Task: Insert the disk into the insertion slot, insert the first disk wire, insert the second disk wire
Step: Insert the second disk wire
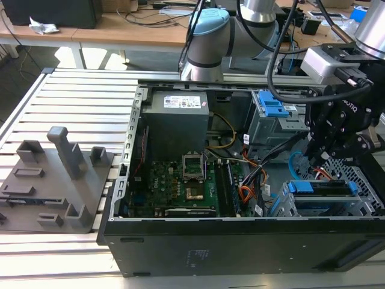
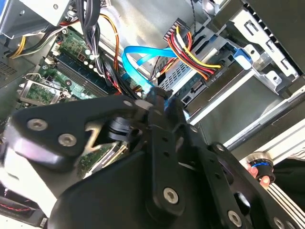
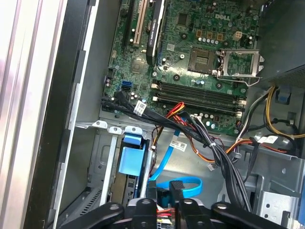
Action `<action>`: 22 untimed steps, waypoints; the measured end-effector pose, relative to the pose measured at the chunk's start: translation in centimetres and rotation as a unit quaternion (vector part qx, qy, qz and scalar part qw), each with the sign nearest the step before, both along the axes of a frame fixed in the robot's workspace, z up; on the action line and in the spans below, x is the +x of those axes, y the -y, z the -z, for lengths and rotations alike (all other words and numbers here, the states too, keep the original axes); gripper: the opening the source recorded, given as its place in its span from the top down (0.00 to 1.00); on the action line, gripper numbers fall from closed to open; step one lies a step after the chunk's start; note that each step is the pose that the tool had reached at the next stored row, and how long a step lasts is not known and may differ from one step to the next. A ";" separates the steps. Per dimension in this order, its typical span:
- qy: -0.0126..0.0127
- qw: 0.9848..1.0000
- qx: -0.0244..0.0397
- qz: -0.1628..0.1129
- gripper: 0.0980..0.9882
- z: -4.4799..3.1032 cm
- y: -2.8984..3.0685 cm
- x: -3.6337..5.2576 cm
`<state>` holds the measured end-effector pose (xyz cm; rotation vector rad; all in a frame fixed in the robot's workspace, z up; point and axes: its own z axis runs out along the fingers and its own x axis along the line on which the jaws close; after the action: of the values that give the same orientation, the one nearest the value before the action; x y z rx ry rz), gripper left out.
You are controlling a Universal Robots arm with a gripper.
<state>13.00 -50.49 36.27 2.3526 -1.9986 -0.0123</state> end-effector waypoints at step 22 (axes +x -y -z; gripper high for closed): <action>0.000 1.000 0.009 0.007 0.93 0.41 3.45 0.02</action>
<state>13.02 -53.94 35.86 2.3484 -2.0237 -0.0303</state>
